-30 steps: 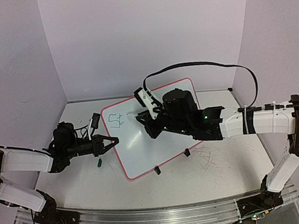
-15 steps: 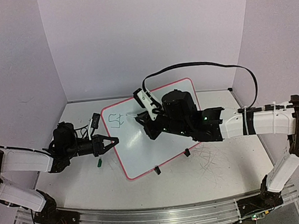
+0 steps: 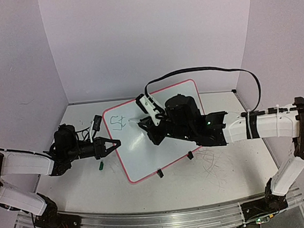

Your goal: Write a sentence on the whiteboard

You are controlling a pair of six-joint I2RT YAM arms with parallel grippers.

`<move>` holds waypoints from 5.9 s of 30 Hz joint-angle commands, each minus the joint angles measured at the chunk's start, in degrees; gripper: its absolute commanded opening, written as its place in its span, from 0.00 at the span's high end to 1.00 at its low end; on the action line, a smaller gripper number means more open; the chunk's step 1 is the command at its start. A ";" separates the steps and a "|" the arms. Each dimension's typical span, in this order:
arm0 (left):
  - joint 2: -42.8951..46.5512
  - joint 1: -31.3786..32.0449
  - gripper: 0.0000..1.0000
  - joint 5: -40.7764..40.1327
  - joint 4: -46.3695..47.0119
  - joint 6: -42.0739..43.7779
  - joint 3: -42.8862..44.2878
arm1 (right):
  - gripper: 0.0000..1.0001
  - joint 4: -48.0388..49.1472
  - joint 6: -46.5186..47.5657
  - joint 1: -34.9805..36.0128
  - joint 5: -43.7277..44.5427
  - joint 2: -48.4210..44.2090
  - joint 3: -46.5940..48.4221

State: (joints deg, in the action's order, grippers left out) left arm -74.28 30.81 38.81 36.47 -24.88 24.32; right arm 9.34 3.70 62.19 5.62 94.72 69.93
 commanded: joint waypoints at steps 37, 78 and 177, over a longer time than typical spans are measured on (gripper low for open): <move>0.07 0.04 1.00 -0.92 0.11 3.70 2.93 | 1.00 2.61 4.17 0.50 4.54 3.23 5.00; 0.69 0.04 1.00 -1.21 -0.06 3.97 2.69 | 1.00 -0.23 0.92 -0.23 7.44 3.64 3.80; 1.42 0.01 1.00 -1.37 -0.92 4.18 2.30 | 1.00 4.61 -4.16 -3.44 4.33 2.63 2.14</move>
State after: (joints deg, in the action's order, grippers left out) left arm -73.89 30.81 38.81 34.49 -24.05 25.04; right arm 11.87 -0.27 58.61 8.54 95.85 69.14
